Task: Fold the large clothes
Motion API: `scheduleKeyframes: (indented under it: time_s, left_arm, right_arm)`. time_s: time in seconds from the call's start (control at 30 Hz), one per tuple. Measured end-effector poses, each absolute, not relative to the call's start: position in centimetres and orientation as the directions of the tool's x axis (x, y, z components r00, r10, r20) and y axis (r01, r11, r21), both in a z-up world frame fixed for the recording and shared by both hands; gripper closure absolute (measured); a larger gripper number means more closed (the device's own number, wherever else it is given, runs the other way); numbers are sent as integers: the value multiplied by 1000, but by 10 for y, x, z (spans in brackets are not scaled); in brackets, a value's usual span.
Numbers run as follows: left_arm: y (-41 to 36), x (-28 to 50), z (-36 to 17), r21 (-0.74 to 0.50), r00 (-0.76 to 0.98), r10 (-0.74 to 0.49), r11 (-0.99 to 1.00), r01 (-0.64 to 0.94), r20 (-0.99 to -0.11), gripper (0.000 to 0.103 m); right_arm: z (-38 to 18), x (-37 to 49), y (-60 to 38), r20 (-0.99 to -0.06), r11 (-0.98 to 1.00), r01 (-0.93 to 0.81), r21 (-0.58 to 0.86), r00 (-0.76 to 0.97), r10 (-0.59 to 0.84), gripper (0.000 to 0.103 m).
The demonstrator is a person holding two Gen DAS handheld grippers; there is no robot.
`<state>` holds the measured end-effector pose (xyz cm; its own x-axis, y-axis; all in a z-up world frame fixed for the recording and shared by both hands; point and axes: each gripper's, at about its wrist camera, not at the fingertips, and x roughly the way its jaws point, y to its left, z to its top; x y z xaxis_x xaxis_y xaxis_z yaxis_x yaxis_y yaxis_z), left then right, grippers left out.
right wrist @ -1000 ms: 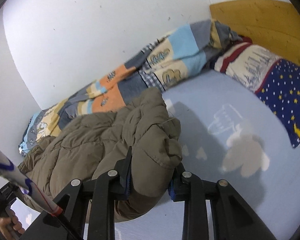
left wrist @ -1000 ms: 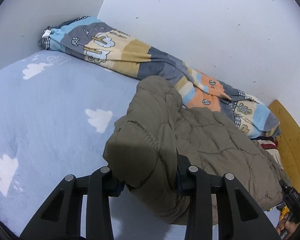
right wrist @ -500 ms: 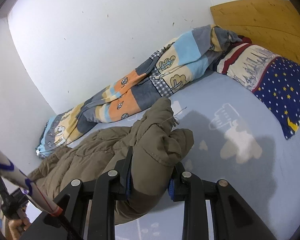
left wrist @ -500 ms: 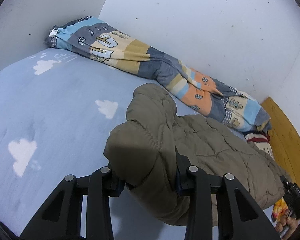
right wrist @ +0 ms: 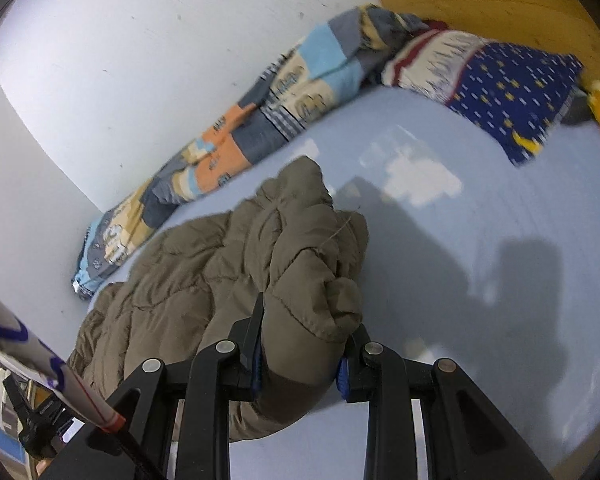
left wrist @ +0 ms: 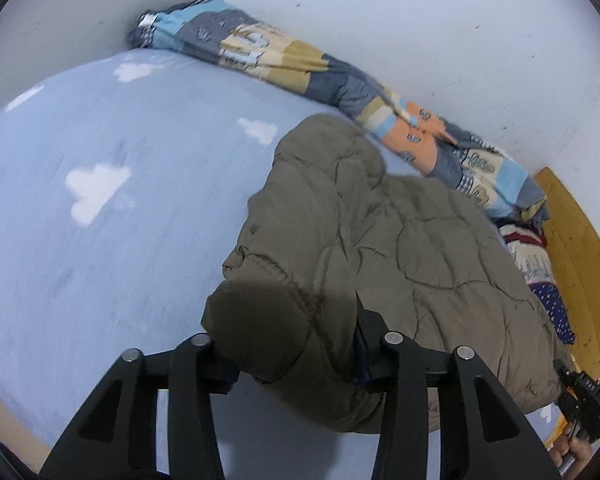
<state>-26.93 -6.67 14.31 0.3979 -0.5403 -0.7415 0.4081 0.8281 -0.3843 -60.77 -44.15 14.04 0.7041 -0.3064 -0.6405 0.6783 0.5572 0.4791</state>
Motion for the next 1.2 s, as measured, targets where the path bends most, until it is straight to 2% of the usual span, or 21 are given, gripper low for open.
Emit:
scheduleKeyframes:
  time_s: [0.1, 0.2, 0.27, 0.33, 0.47, 0.57, 0.67, 0.73, 0.8, 0.9, 1.03, 1.2]
  left_arm:
    - [-57, -268, 123, -417, 343, -524, 843, 341, -779, 48]
    - [-41, -261, 106, -480, 277, -538, 840, 252, -796, 44]
    - [-30, -260, 107, -535, 262, -574, 819, 208, -776, 44]
    - [-19, -261, 111, -572, 267, -602, 798, 186, -753, 44]
    - [-16, -278, 134, -487, 394, -537, 843, 227, -746, 44]
    - [-37, -294, 169, -377, 528, -508, 861, 341, -681, 44]
    - [-77, -322, 194, -232, 593, -534, 828, 510, -602, 43]
    - [-110, -340, 197, -171, 569, -576, 775, 609, -587, 41]
    - [-148, -356, 192, -140, 508, -620, 704, 696, -598, 41]
    - [-192, -364, 178, -100, 460, -625, 653, 750, -631, 41]
    - [-225, -354, 150, -77, 426, -580, 649, 757, -694, 41]
    - [-236, -339, 125, -109, 371, -542, 660, 743, -754, 36]
  right_arm:
    - [109, -617, -442, -700, 510, 711, 483, 664, -264, 71]
    - [75, -630, -459, -744, 387, 729, 565, 653, -143, 57]
    - [68, -647, -466, -738, 299, 730, 615, 666, -110, 43]
    - [72, -668, -465, -706, 255, 711, 655, 697, -127, 40]
    - [105, -695, -449, -695, 330, 763, 555, 644, -319, 39]
    - [133, -687, -434, -637, 450, 749, 487, 657, -404, 39]
    - [148, -655, -412, -603, 602, 690, 401, 694, -393, 39]
    - [147, -631, -398, -601, 675, 642, 363, 715, -357, 39]
    - [144, -600, -383, -605, 736, 582, 347, 738, -298, 39]
    - [141, -557, -367, -616, 800, 527, 287, 741, -268, 39]
    - [126, -518, -369, -637, 813, 507, 286, 734, -234, 40]
    - [97, -489, -377, -728, 806, 535, 253, 654, -206, 40]
